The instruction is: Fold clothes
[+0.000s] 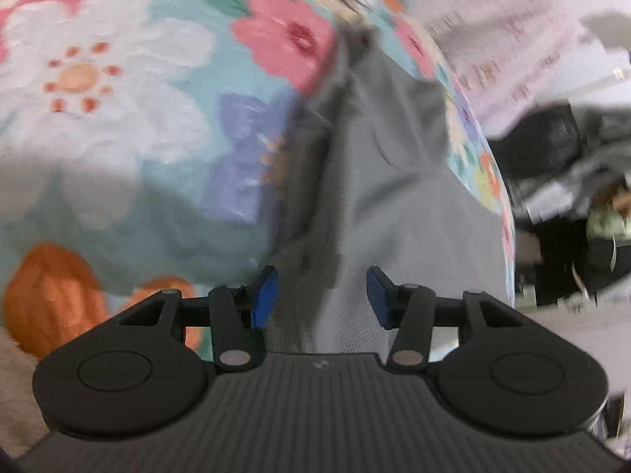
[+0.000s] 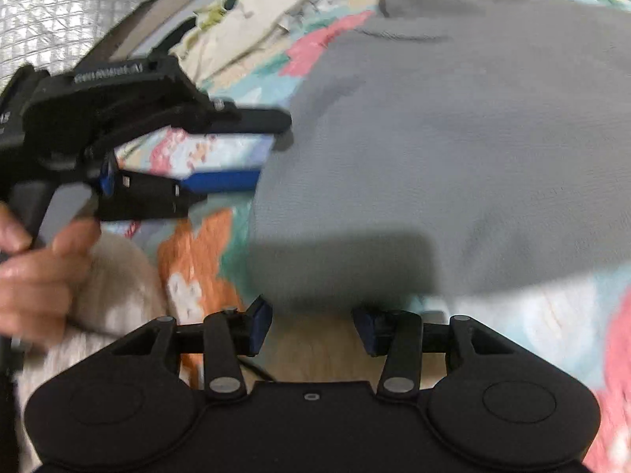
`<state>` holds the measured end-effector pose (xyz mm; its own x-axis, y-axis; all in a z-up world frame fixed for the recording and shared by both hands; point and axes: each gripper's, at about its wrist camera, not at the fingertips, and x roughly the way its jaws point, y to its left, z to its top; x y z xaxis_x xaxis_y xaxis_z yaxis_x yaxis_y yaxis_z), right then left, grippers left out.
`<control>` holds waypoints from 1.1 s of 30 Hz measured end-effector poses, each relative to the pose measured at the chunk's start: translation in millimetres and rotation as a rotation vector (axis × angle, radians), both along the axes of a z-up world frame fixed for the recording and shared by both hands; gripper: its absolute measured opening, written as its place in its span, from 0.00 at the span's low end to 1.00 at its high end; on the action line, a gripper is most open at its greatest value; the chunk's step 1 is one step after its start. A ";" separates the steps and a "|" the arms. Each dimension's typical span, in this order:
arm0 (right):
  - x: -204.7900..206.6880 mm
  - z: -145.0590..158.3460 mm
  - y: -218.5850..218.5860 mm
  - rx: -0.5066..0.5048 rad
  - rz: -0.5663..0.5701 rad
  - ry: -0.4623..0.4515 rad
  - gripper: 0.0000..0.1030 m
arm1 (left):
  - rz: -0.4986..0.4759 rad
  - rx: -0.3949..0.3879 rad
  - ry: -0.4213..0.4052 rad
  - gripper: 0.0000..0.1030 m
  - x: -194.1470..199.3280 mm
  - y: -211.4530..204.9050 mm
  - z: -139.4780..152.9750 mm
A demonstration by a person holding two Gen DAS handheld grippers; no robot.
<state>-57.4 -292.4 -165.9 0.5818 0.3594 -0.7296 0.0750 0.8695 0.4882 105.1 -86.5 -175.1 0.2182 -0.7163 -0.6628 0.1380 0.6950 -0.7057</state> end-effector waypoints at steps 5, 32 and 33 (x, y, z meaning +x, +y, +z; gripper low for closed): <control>10.9 12.9 -14.4 0.084 0.000 -0.034 0.18 | 0.084 -0.102 -0.049 0.47 -4.5 19.4 8.4; -7.8 -7.0 -122.1 1.151 -0.449 -0.033 0.16 | -0.154 -0.199 -0.131 0.65 -35.2 -13.1 34.0; -7.0 -8.3 -120.7 1.164 -0.449 -0.030 0.16 | -0.137 -0.253 -0.078 0.68 -33.9 -16.4 26.6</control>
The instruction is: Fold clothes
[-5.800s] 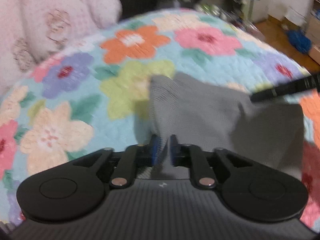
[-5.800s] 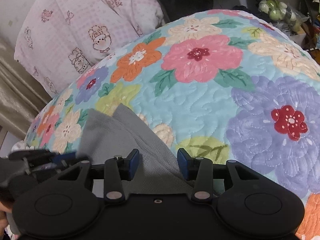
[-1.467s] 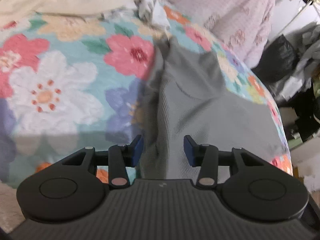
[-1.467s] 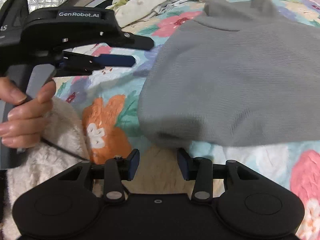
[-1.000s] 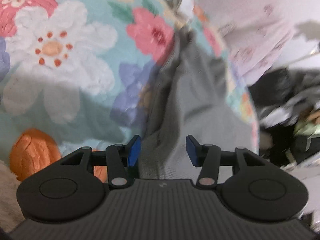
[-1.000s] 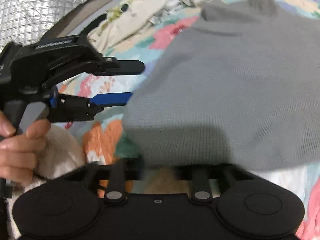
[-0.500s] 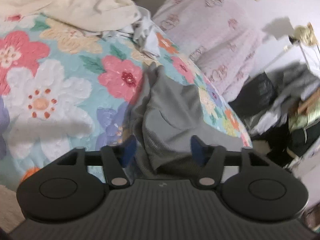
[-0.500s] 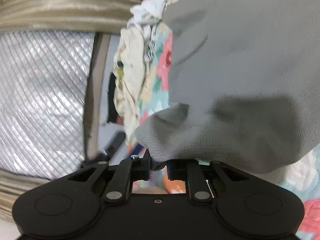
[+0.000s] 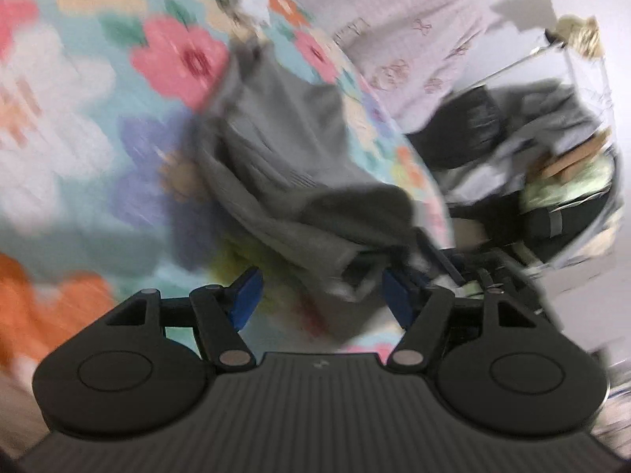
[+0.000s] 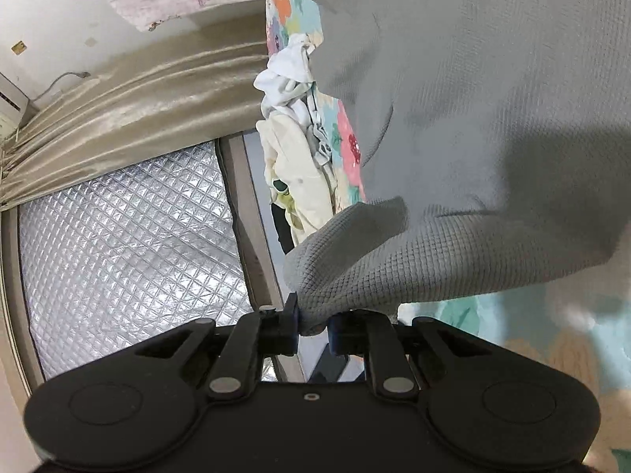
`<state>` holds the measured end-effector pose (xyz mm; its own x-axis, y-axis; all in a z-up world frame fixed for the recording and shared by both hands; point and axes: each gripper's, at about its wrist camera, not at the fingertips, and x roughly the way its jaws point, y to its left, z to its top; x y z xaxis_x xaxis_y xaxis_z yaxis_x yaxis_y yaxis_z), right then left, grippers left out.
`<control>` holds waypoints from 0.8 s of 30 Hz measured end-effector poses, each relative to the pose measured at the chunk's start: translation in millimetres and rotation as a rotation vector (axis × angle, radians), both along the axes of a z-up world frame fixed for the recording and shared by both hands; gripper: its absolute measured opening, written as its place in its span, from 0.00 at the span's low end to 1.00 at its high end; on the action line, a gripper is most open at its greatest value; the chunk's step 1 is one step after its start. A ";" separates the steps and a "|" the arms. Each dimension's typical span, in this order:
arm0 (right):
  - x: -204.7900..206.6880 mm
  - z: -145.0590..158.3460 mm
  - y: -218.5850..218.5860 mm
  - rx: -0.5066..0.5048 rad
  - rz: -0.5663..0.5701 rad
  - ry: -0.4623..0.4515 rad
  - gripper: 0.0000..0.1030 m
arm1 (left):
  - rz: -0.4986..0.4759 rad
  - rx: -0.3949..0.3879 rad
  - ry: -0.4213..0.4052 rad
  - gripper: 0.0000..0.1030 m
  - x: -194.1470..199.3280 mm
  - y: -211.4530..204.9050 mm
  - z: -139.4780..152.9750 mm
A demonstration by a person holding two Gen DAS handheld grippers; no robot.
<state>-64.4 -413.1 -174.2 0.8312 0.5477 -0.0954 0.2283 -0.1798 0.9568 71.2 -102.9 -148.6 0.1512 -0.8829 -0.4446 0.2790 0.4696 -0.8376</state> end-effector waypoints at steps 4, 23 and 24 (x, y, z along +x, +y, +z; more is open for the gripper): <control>-0.2 -2.6 -1.2 0.021 -0.017 -0.014 0.17 | 0.063 -0.153 0.188 0.61 1.1 -6.1 -27.8; -48.4 88.6 36.9 -0.910 0.295 -0.109 0.60 | 0.171 0.389 -0.240 0.00 -49.2 22.3 32.0; -49.3 95.9 42.1 -1.039 0.303 -0.110 0.60 | 0.168 0.433 -0.256 0.00 -51.9 23.5 32.8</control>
